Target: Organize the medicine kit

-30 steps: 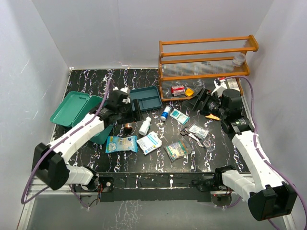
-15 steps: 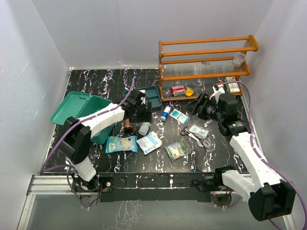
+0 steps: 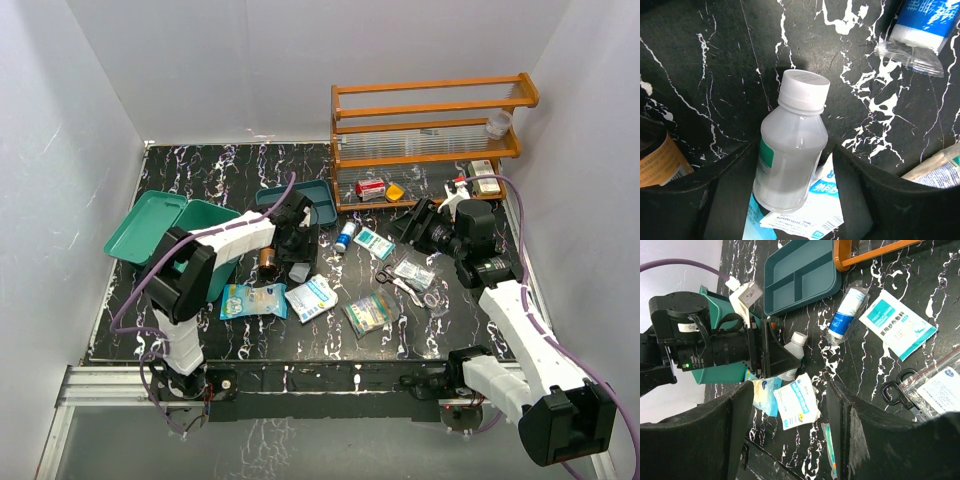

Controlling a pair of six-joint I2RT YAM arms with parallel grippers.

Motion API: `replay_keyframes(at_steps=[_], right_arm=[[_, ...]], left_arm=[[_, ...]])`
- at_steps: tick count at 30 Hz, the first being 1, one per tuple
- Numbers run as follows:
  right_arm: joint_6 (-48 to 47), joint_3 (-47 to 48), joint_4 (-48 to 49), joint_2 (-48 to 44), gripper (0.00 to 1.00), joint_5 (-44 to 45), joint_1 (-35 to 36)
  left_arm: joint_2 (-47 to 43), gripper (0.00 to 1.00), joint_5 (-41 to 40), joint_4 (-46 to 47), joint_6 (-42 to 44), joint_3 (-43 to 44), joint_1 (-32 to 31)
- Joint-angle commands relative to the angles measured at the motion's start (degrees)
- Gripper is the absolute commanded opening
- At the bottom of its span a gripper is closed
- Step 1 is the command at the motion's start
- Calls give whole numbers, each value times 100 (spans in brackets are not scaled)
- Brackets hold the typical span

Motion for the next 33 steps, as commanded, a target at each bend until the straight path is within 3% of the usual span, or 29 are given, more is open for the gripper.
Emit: replay_keyframes(at_steps=[1,13,23,26,29,33], right_arm=[[36,-43,307,-130,58,58,26],[119,-98,322,-214,58,109,32],[166,-74,370,-204,58,39,39],[218,-67,420,-185,58,-24,41],[215,29,476,-162,59,-163,71],[173,127,498,-222,59,-121,125]], left_arm=[[100,59,89,-271,122,249,-20],[61,39,21,-268,359,346,-20],[-1977,38,-437,-74,85,324,-12],[-2525,38,-947,-61,-196,320,21],[-3076,39,-2157,-326,-587,267,125],[-3884,39,-2822,-203,-1199,-470,600]])
